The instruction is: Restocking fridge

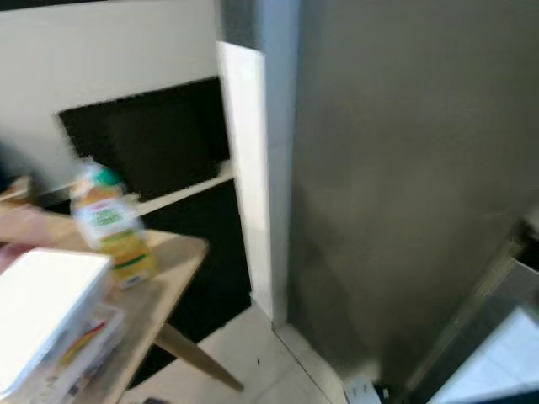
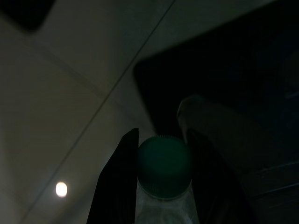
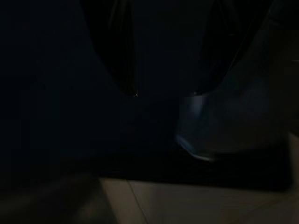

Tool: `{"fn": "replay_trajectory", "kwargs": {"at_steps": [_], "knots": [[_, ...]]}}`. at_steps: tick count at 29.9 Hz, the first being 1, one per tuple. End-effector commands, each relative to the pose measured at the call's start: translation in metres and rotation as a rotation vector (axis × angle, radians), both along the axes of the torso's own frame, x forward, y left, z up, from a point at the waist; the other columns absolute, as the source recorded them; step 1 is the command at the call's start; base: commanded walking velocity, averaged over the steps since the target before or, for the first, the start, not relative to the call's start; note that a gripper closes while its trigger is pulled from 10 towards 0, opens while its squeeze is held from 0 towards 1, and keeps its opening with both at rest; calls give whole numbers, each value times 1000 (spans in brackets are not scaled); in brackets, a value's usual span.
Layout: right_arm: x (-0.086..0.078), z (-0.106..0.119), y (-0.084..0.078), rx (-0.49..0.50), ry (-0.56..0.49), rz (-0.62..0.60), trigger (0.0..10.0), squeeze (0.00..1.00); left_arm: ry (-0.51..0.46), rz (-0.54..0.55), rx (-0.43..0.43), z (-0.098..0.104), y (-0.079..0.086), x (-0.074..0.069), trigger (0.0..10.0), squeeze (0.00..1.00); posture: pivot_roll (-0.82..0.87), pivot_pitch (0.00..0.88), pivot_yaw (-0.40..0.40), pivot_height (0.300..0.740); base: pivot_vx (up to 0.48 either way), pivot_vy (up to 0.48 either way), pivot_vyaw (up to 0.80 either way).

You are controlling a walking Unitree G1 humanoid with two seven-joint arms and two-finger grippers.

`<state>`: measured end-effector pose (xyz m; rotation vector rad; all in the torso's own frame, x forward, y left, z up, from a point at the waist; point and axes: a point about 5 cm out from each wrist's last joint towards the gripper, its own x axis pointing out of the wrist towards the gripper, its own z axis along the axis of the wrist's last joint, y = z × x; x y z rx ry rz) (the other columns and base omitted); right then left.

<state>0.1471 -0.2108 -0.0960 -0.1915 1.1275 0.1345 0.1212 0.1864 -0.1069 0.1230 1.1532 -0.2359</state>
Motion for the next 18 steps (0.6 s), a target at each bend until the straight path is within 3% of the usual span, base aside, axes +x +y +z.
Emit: {"fn": "replay_trajectory", "kwargs": {"at_steps": [1,18], "knots": [[-4,-2,5,12,14,4,10000,0,40,-19,-10,-3,-2,-9,10000,0,-12,0,15,740,0,0,-788],[-4,-2,4,13,7,-1,10000,0,45,-30,-8,-4,-3,-11,10000,0,-12,0,11,740,0,0,-769]]}}
